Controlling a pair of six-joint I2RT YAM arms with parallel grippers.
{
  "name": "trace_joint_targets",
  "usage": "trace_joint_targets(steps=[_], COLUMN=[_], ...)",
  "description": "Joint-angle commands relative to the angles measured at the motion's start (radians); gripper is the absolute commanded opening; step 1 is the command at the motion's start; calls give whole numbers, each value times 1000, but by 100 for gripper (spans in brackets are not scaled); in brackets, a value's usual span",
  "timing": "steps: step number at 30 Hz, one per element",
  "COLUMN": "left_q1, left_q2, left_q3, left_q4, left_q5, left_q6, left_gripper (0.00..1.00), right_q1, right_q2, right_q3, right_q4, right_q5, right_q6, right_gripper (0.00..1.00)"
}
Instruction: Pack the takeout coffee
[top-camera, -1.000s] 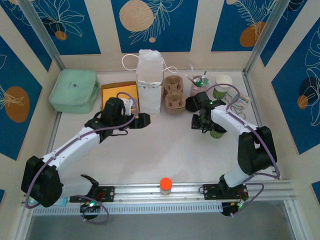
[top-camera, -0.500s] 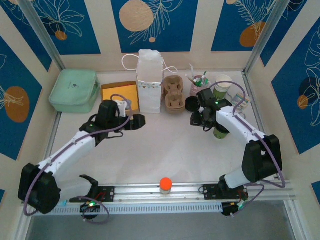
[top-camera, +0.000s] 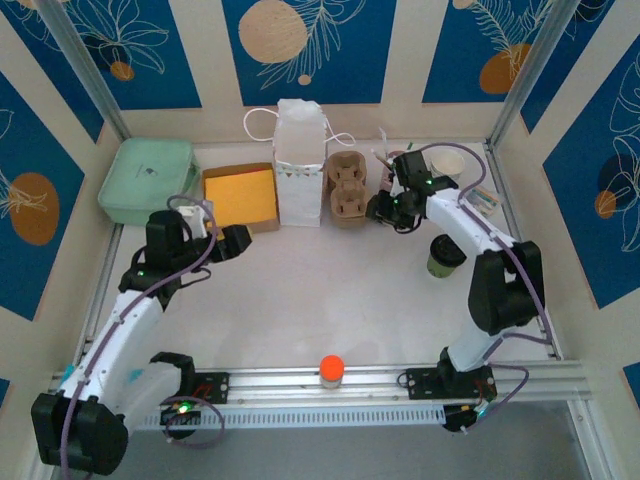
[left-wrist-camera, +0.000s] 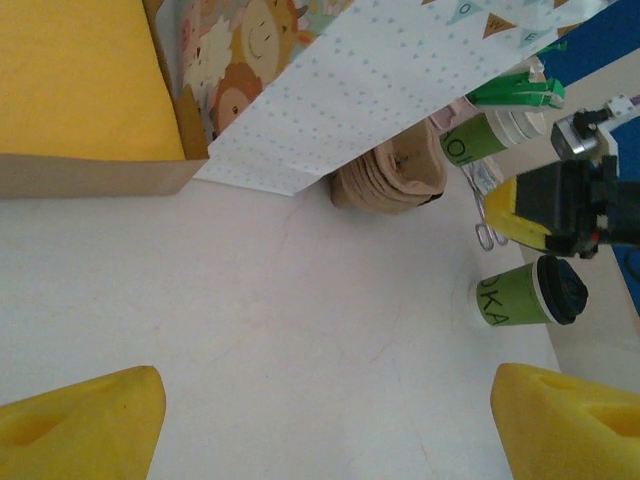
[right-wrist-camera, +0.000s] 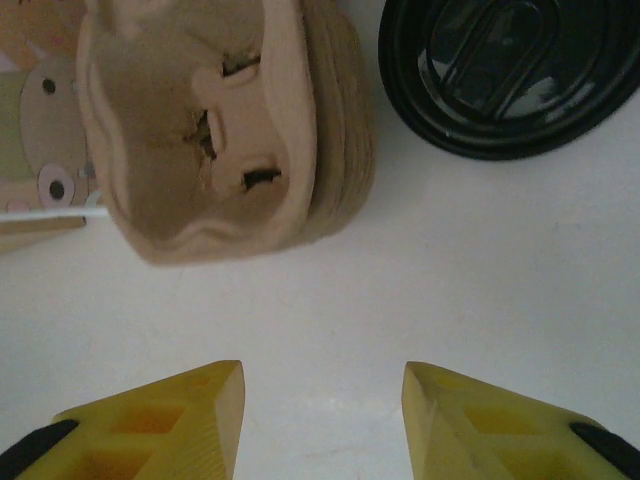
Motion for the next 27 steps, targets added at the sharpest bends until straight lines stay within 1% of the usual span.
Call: trace_joint_targets(steps=[1,5,8,14,18,24,27], left_q1=[16,20,21,22,22,22,22], left_q2=[-28,-39,-45,-45,-44,-37,-37], left_q3=[-17,-20,-23,-32,-34,-35,-33], left_q4=[-27,-29,-30,-27,-22,-14,-13], left_q5=[46,47,49,47,47,49,50], left_q6=[5,0,-2,-2,-5,-10,-13], left_gripper=[85,85,85,85,85,85,85], right_q1=[-3,-2,1,-2,0,0,1], right_q2=[70,142,183,229,241,233,212], right_q3=[74,126,162,192,199,193,179], right_q4=[14,39,29,37,40,38,42], right_q5=[-40,-63,-51,-58,-67,-70,-67], right_q6=[32,34,34,40,43,50,53], right_gripper=[46,45,44,40,34,16,13])
